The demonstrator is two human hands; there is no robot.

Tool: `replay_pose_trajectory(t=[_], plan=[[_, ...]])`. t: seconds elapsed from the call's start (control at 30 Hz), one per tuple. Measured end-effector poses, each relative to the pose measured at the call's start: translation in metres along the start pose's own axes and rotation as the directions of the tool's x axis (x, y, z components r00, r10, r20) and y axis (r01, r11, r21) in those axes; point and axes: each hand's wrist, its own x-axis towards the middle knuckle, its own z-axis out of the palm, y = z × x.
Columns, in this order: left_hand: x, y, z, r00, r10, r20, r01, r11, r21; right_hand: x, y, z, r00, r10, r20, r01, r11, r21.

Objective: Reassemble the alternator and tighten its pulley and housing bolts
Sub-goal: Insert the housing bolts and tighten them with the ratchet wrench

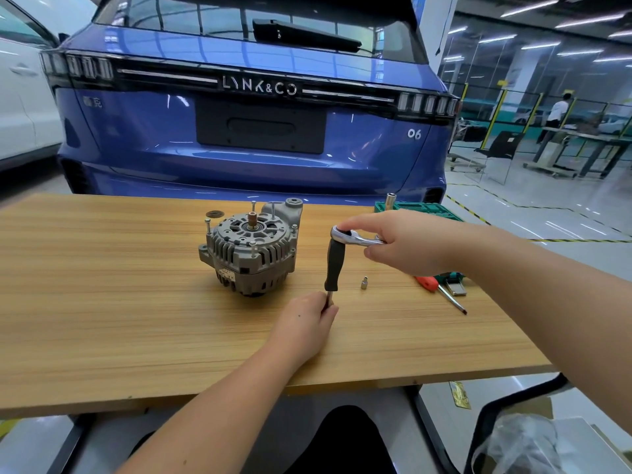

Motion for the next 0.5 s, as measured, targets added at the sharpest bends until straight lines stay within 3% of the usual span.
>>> replay_pose_trajectory(t=[0.13,0.33,0.5], plan=[[0.002,-0.001,0.001,1.000,-0.011,-0.012,0.011,1.000,0.014,-0.003,0.000,0.003,1.000,0.004,0.001,-0.004,0.998,0.065],[0.000,0.003,-0.001,1.000,-0.020,-0.004,0.020,1.000,0.017,0.005,-0.009,-0.001,0.994,0.103,0.038,-0.110,0.923,0.368],[-0.002,0.006,-0.002,1.000,-0.012,-0.003,0.012,1.000,0.001,0.011,-0.013,-0.004,0.993,0.110,0.053,-0.121,0.939,0.323]])
